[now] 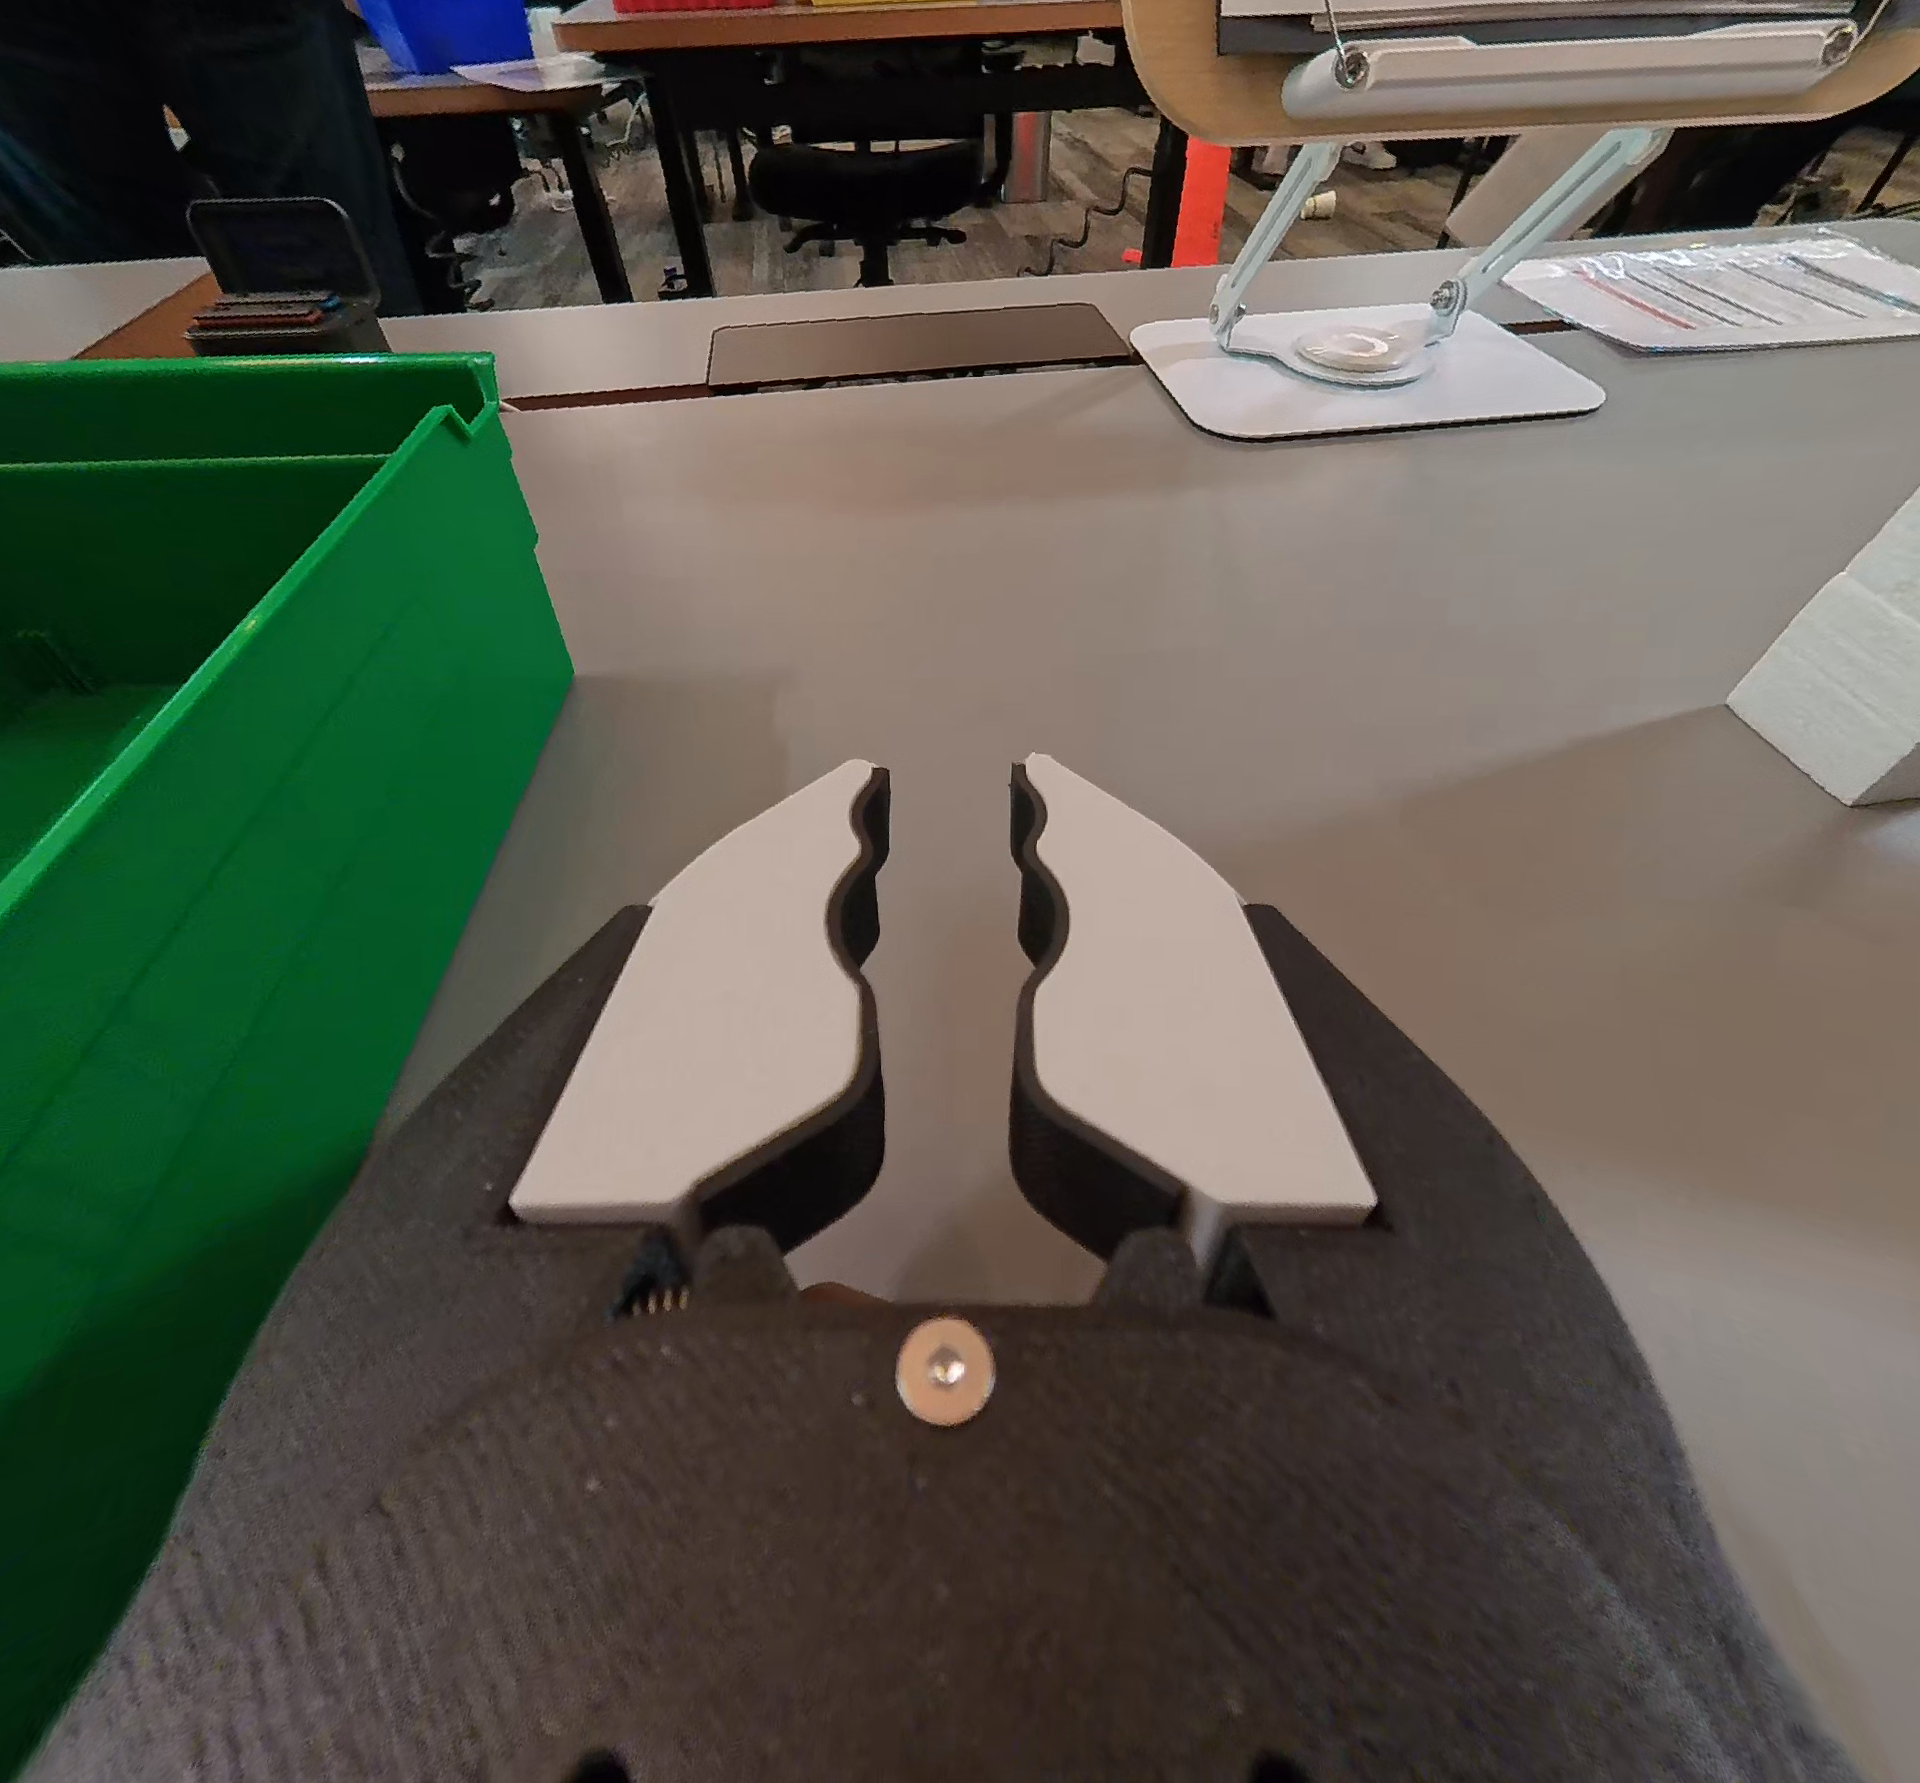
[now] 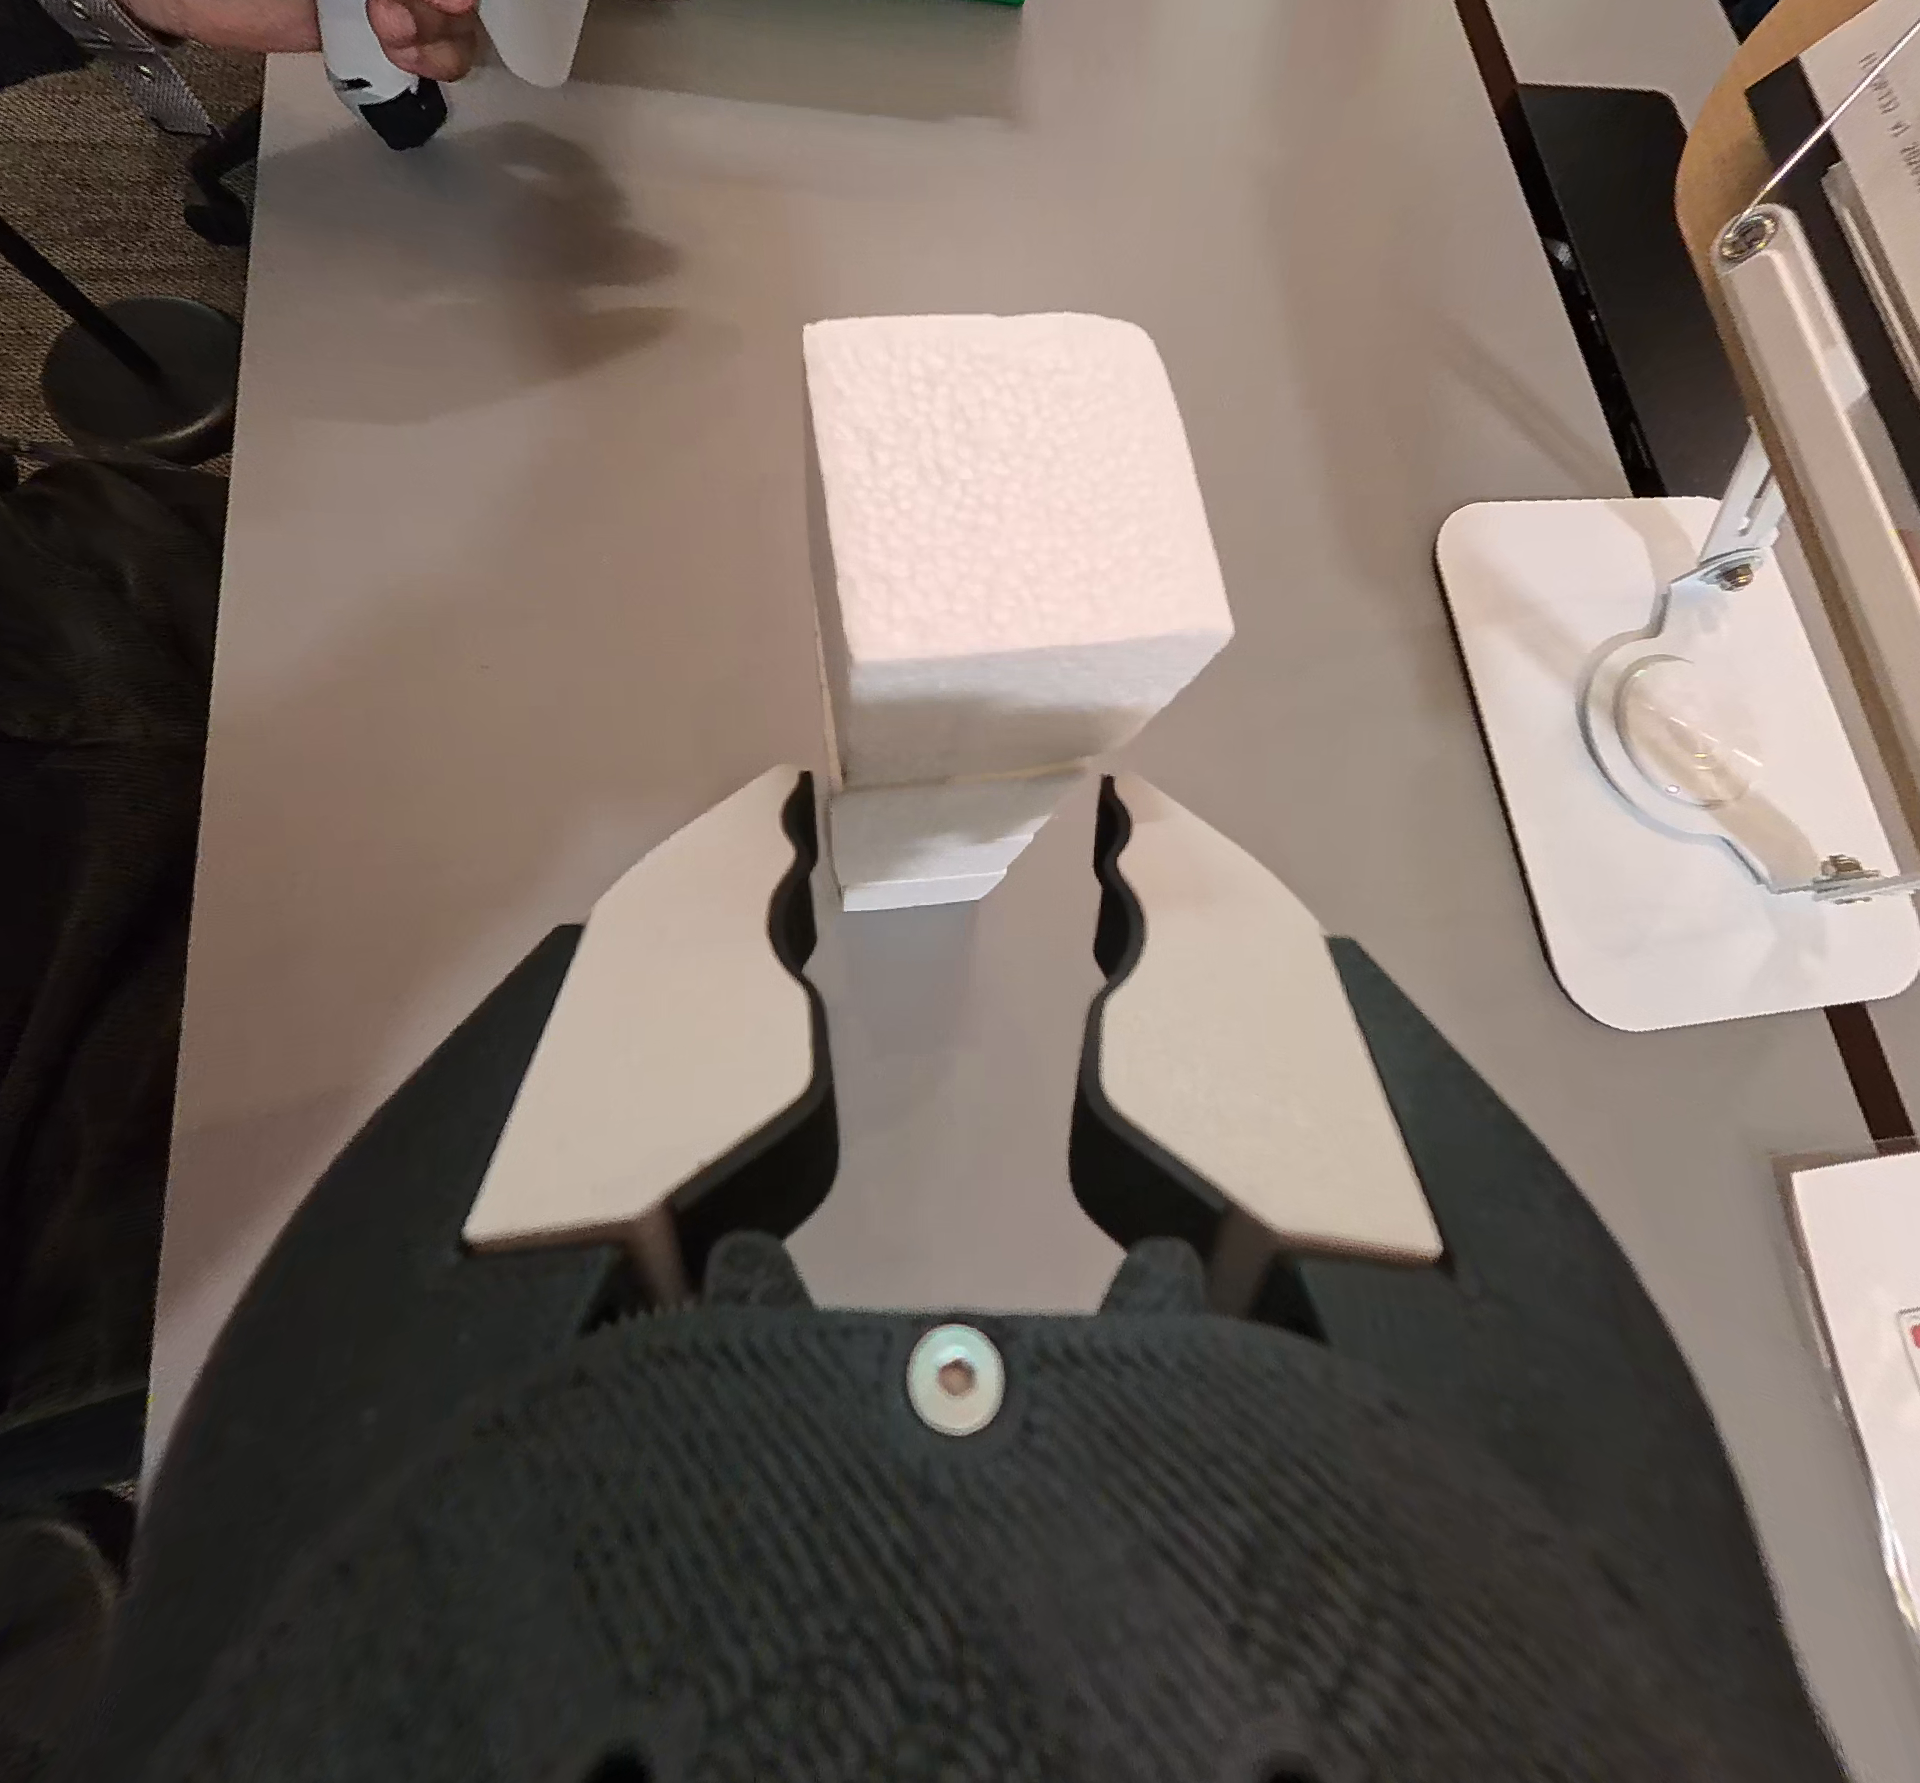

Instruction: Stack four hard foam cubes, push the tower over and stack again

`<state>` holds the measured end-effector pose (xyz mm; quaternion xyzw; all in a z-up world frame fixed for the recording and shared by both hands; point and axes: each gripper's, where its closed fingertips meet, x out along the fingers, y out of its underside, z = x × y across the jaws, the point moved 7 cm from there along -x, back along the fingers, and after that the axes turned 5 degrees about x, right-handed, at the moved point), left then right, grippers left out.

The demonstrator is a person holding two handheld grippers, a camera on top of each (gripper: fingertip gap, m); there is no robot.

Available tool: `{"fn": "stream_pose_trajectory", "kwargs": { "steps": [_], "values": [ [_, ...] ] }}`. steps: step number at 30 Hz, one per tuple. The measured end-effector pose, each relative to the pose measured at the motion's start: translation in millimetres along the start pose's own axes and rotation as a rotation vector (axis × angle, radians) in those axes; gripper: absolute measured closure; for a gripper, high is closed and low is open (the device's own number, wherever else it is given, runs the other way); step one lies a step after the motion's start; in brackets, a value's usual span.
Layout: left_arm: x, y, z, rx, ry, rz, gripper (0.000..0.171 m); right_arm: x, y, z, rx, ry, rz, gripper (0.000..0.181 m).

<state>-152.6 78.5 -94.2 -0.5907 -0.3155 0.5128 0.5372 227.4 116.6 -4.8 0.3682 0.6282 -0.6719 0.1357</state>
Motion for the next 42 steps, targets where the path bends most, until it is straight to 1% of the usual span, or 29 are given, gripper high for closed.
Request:
{"fn": "stream_pose_trajectory", "kwargs": {
  "steps": [4, 9, 15, 18, 22, 27, 42],
  "values": [
    [0, 0, 0, 0.001, 0.001, 0.003, 0.149, 0, 0, 0, 0.004, 0.002, 0.011, 0.124],
    [0, 0, 0, 0.001, 0.000, 0.004, 0.148, -2, 0, 0, 0.007, 0.006, 0.006, 0.122],
    [0, 1, 0, 0.002, 0.000, 0.005, 0.148, -8, 0, -1, 0.016, 0.020, 0.003, 0.122],
    [1, 1, -1, 0.002, 0.002, 0.008, 0.148, -11, 2, -4, 0.025, 0.046, 0.016, 0.125],
    [1, 1, -1, 0.005, 0.002, 0.009, 0.148, -6, 6, -7, 0.029, 0.073, 0.049, 0.127],
    [1, 1, -1, 0.006, 0.001, 0.009, 0.148, 2, 6, -6, 0.021, 0.070, 0.078, 0.124],
    [1, 2, -1, 0.008, 0.004, 0.015, 0.148, 3, 7, -5, 0.025, 0.064, 0.082, 0.122]
  ]
}}
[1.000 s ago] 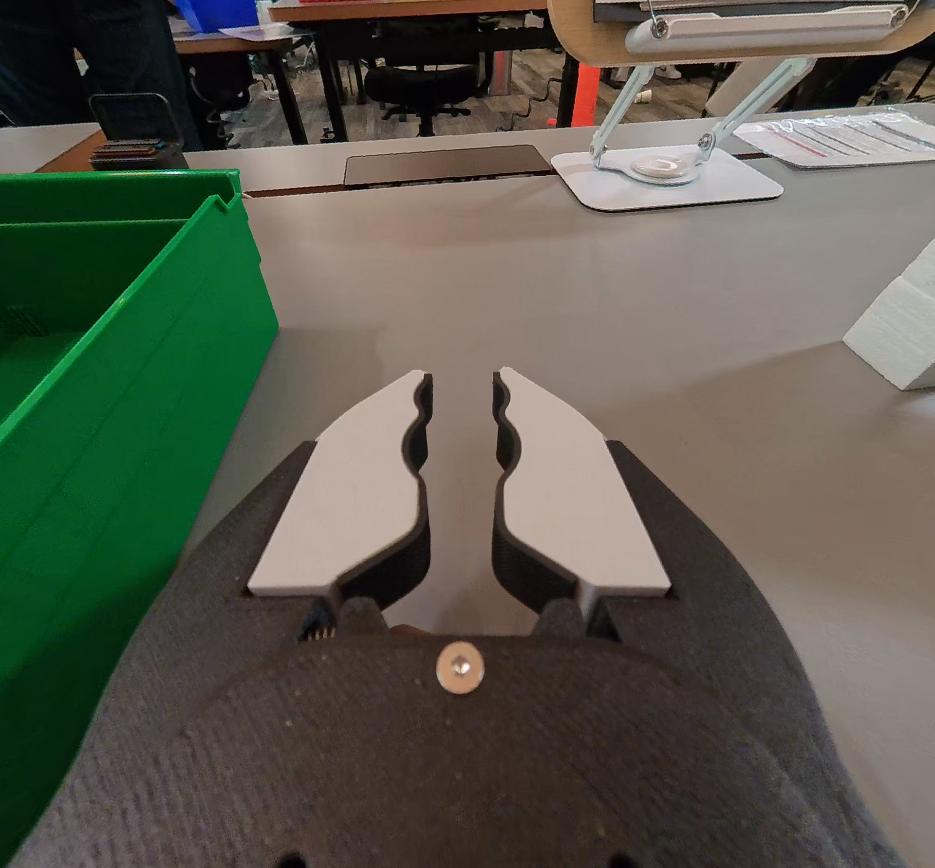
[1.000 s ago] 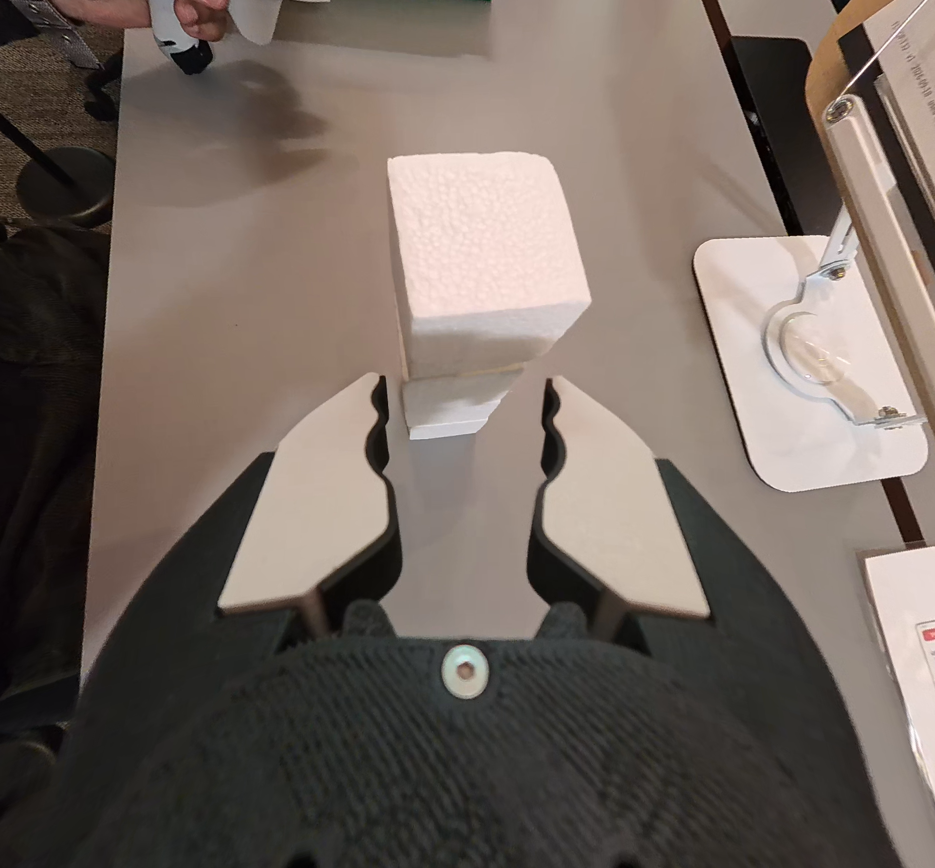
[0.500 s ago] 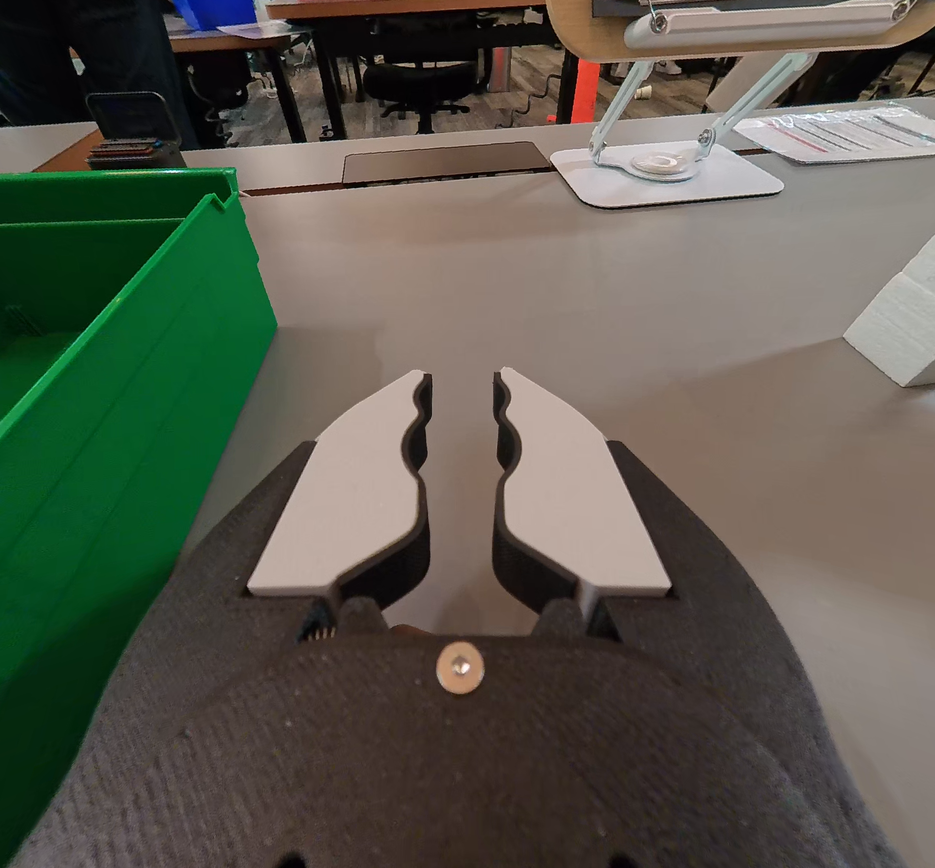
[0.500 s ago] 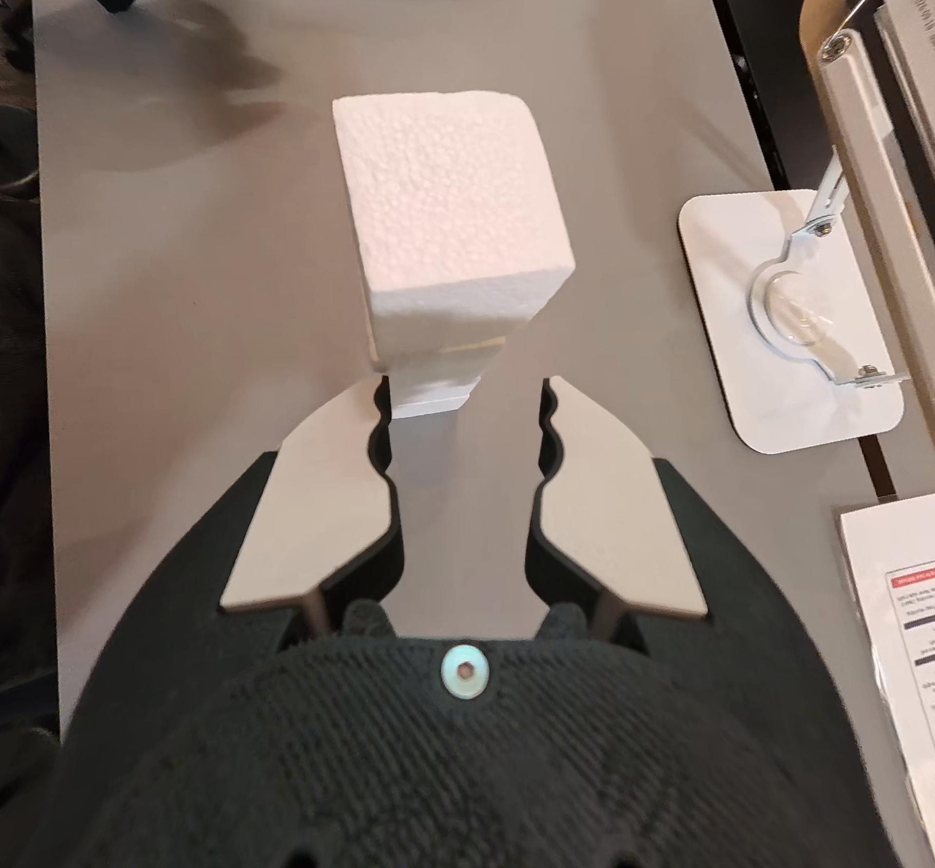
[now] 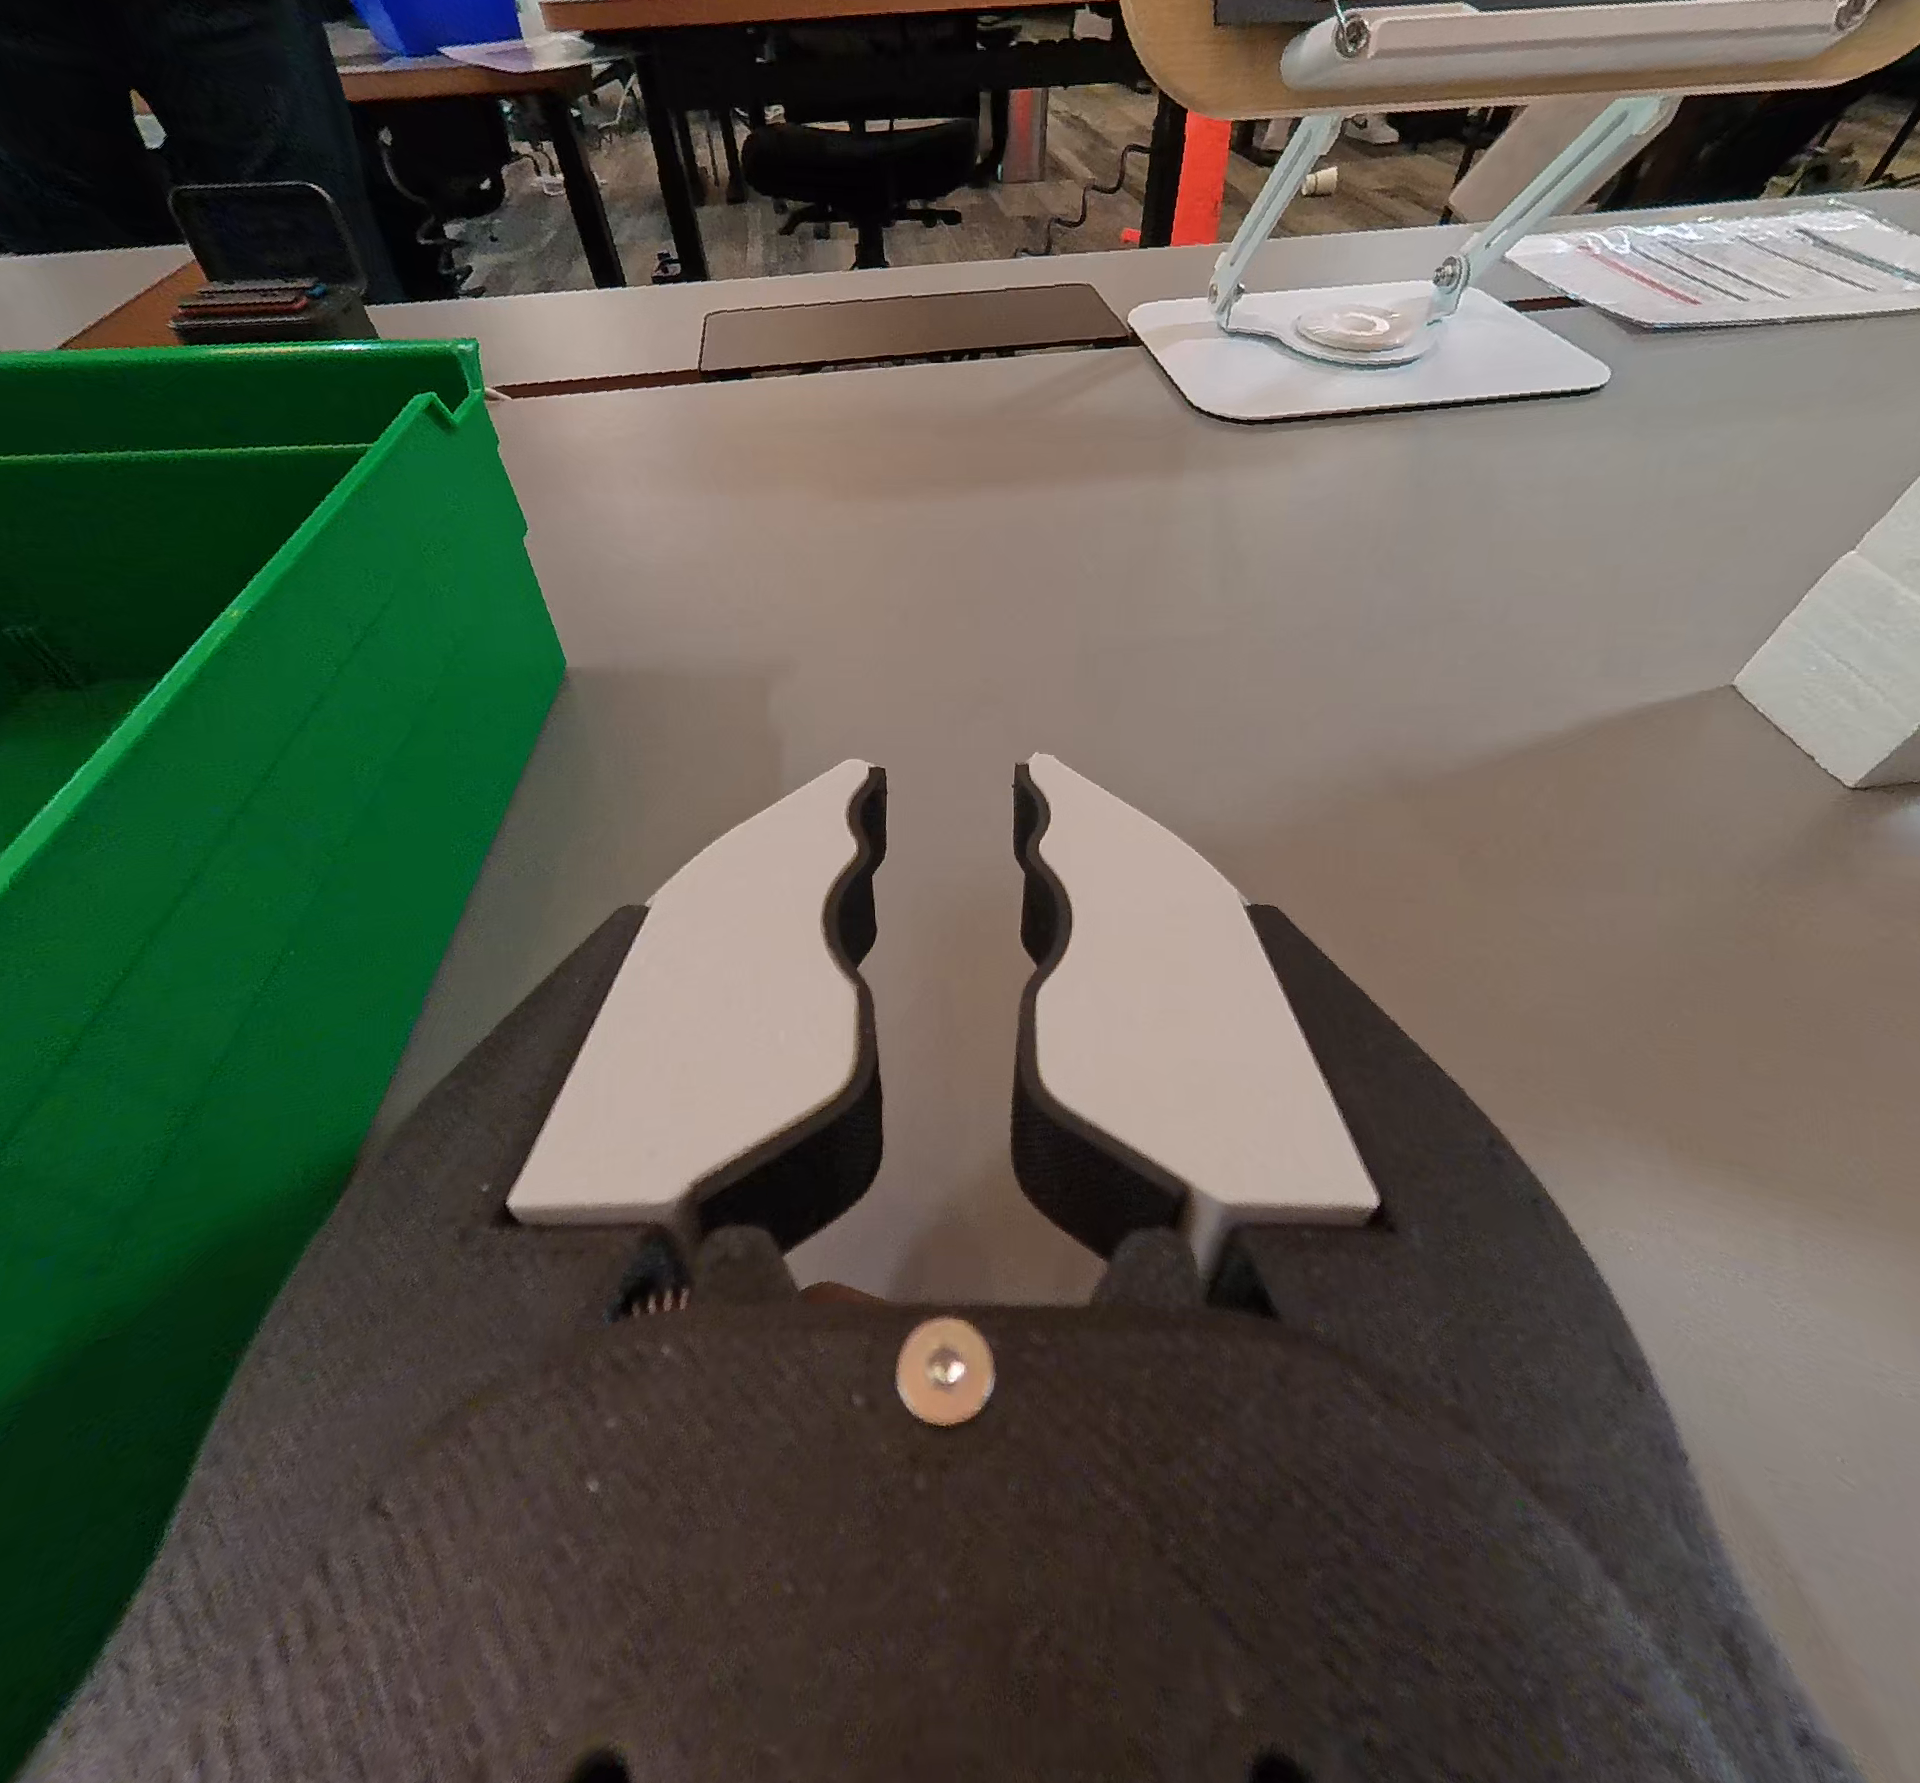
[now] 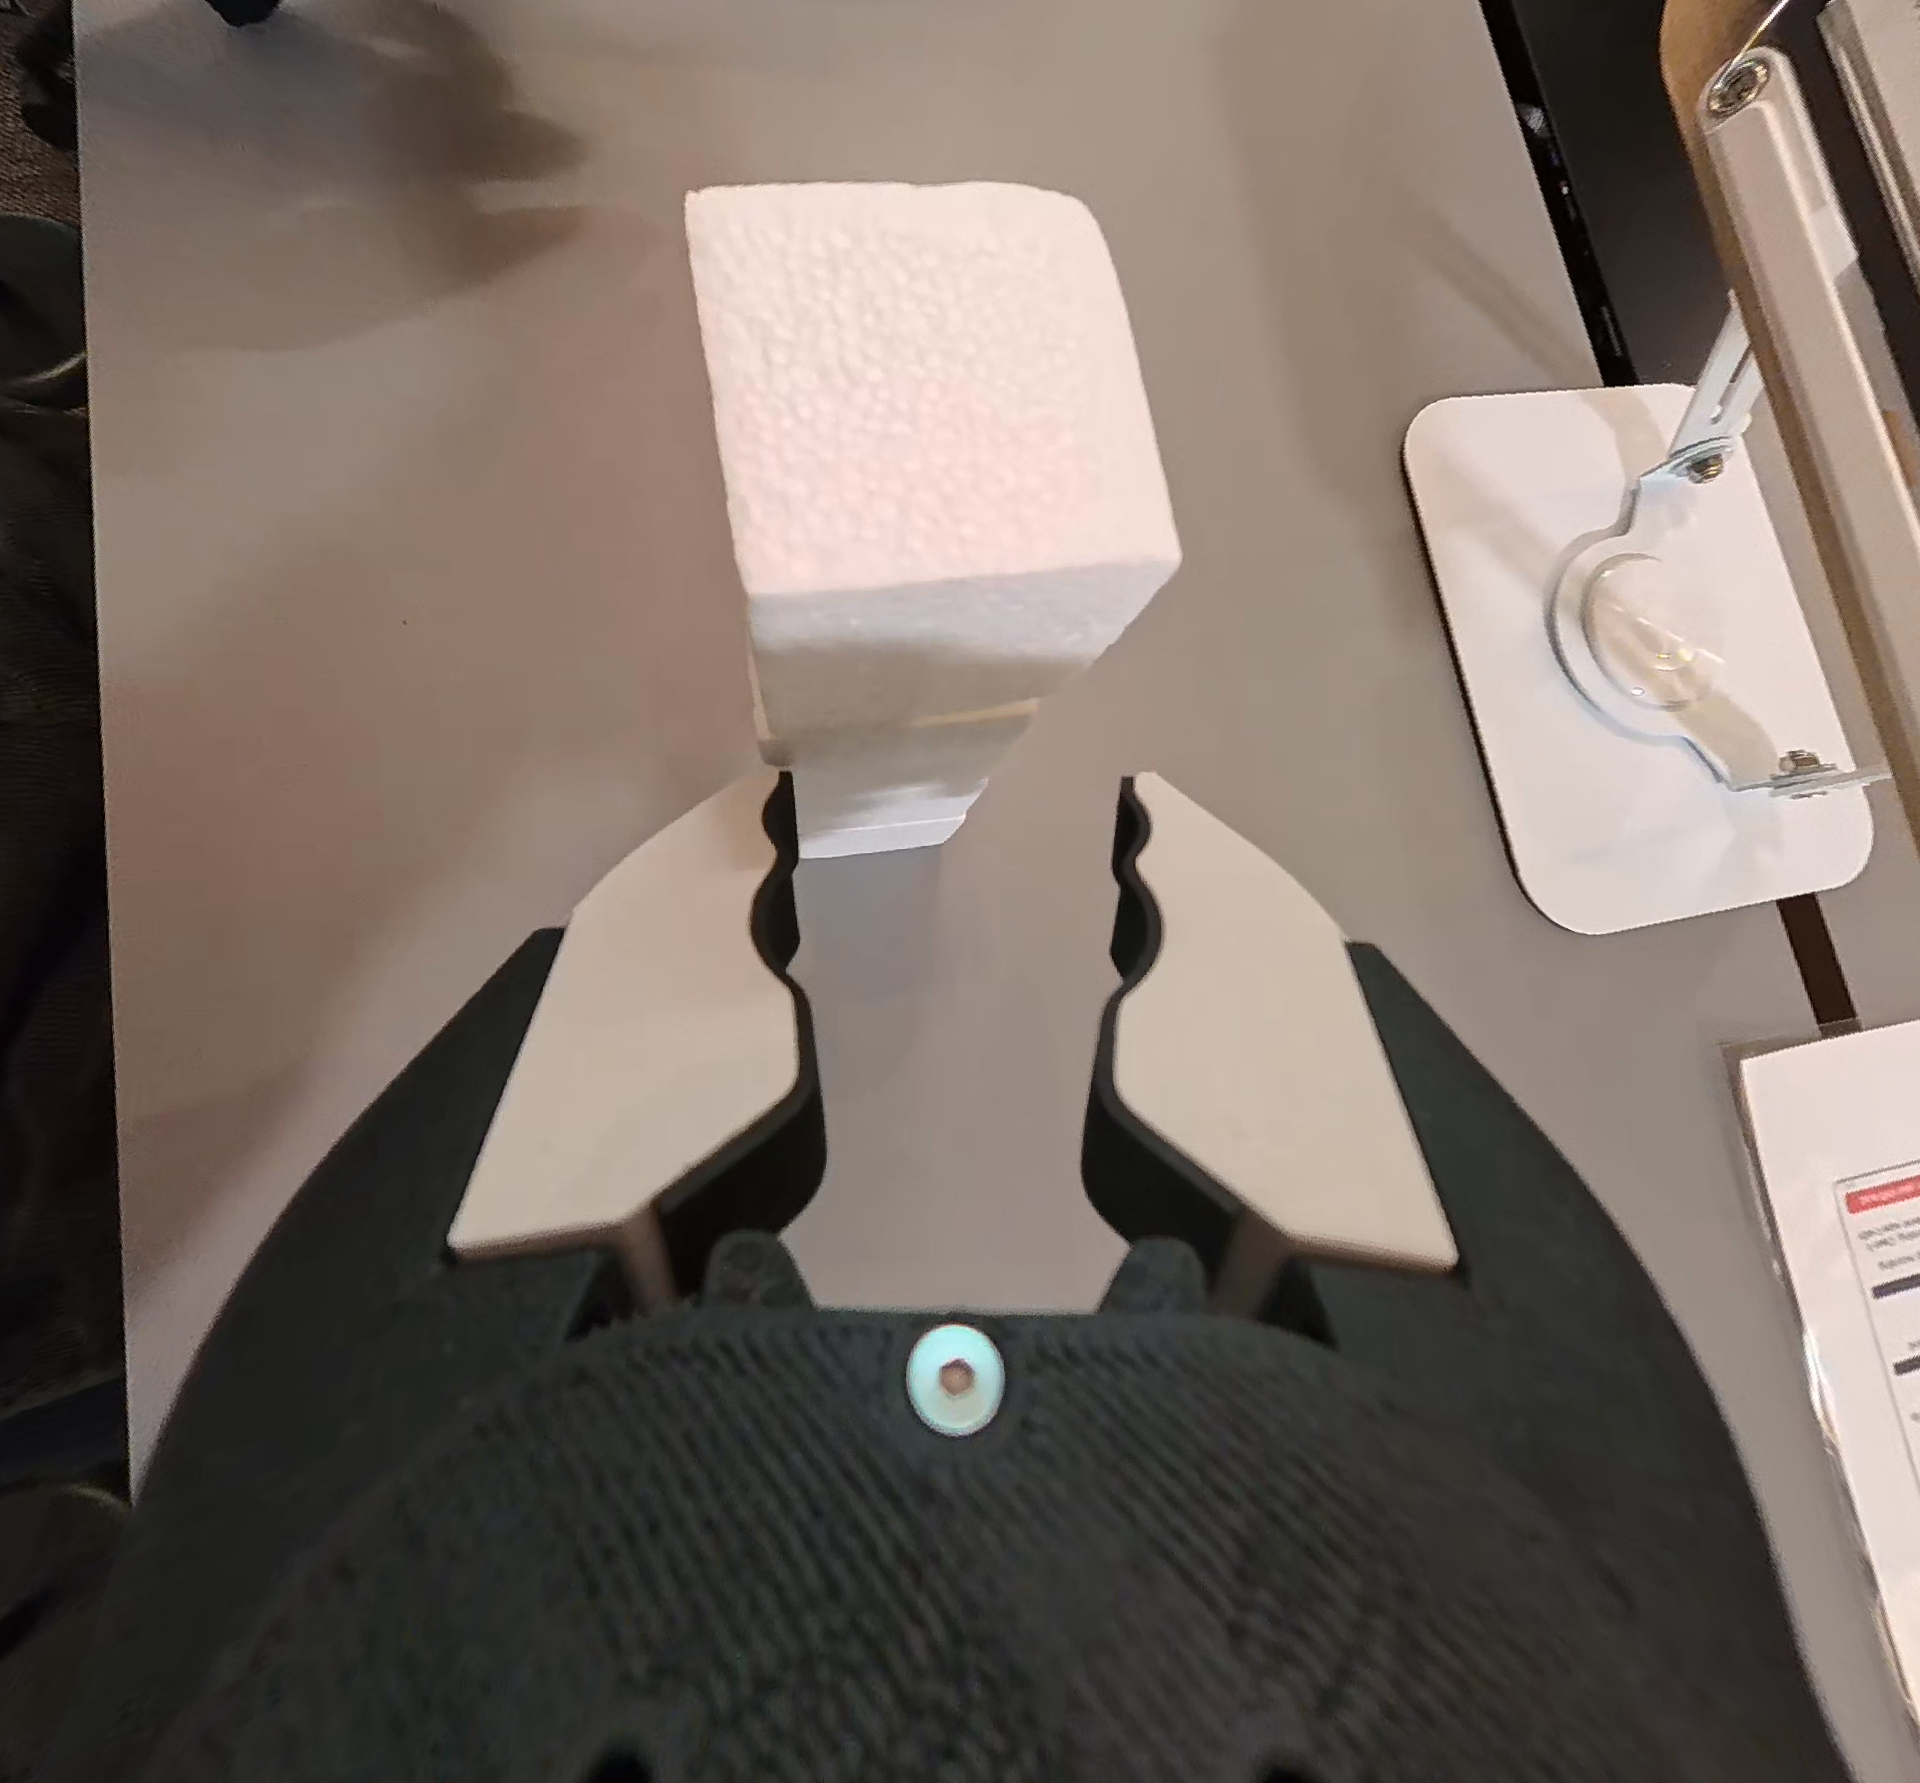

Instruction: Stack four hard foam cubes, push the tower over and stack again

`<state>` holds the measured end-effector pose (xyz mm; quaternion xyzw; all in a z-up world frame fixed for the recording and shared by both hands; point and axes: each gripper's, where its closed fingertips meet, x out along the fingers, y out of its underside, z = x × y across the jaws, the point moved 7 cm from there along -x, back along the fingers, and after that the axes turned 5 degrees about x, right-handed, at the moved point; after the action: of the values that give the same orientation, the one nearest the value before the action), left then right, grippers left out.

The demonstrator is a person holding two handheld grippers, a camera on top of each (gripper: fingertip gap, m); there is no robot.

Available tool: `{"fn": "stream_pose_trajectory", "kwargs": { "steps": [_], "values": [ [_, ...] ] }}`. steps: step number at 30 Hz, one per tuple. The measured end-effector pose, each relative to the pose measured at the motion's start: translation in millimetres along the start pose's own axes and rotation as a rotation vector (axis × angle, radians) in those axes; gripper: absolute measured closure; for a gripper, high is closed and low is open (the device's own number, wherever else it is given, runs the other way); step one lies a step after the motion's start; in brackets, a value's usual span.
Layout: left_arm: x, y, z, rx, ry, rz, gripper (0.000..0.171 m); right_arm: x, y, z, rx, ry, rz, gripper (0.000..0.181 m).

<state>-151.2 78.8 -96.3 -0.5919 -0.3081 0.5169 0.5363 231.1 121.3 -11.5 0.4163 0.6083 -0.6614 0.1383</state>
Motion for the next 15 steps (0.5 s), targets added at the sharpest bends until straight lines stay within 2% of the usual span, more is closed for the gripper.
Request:
{"fn": "stream_pose_trajectory", "kwargs": {
  "steps": [11, 15],
  "values": [
    [0, 0, -1, 0.004, 0.001, 0.002, 0.148, -4, 2, -3, 0.009, 0.020, 0.002, 0.121],
    [0, 0, 0, 0.003, 0.001, 0.001, 0.148, -12, 4, -12, 0.030, 0.081, -0.004, 0.124]
  ]
}}
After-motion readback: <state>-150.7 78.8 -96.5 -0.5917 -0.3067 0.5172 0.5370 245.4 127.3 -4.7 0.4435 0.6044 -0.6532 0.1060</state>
